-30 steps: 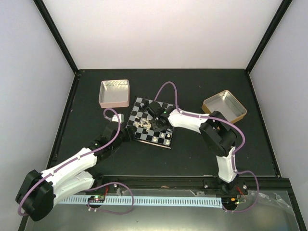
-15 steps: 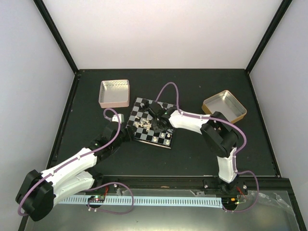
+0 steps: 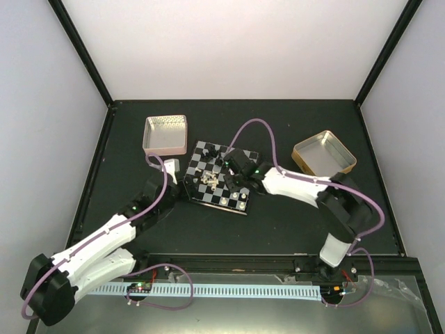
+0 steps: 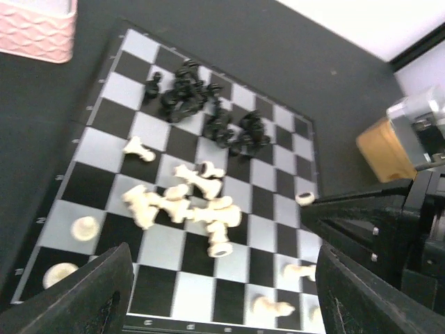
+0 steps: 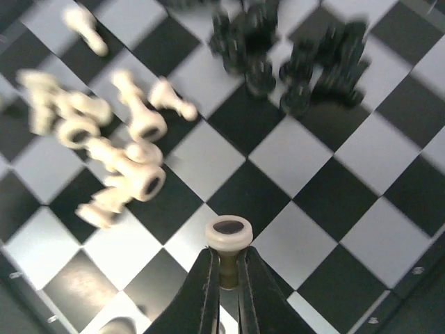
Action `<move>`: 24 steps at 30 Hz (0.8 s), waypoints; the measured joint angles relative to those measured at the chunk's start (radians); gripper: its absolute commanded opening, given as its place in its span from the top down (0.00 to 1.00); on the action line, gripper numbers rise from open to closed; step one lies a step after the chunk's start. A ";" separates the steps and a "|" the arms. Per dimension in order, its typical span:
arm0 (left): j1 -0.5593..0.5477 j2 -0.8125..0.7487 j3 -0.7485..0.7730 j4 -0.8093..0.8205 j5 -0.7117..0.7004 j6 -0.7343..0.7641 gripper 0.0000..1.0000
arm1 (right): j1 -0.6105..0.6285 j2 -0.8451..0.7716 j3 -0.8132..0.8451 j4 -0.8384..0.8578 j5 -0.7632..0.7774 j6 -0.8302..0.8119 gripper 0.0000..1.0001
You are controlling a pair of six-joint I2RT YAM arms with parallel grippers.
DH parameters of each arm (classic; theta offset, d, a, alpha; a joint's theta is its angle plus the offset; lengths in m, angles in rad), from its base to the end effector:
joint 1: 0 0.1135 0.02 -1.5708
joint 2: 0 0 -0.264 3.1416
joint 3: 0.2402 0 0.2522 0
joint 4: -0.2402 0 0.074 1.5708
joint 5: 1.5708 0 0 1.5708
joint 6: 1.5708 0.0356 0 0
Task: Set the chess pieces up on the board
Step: Pick up the chess piece from the chessboard, then place the chess piece on the chessboard.
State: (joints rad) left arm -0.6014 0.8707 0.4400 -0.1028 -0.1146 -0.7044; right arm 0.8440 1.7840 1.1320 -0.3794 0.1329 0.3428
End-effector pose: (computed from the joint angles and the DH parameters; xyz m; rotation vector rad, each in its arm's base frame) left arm 0.1604 -0.1051 0.2120 -0.1826 2.1634 -0.6535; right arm 0.2448 0.2682 0.1768 -0.6007 2.5405 0.2595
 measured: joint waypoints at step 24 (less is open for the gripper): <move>0.048 0.152 0.256 0.086 0.637 -0.198 0.43 | -0.011 -0.504 -0.215 0.320 -0.414 -0.262 0.99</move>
State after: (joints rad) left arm -0.5537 1.0229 0.6956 -0.0170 0.5220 -0.9028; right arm 0.8326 1.2800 0.9169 -0.0593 -0.2810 0.0803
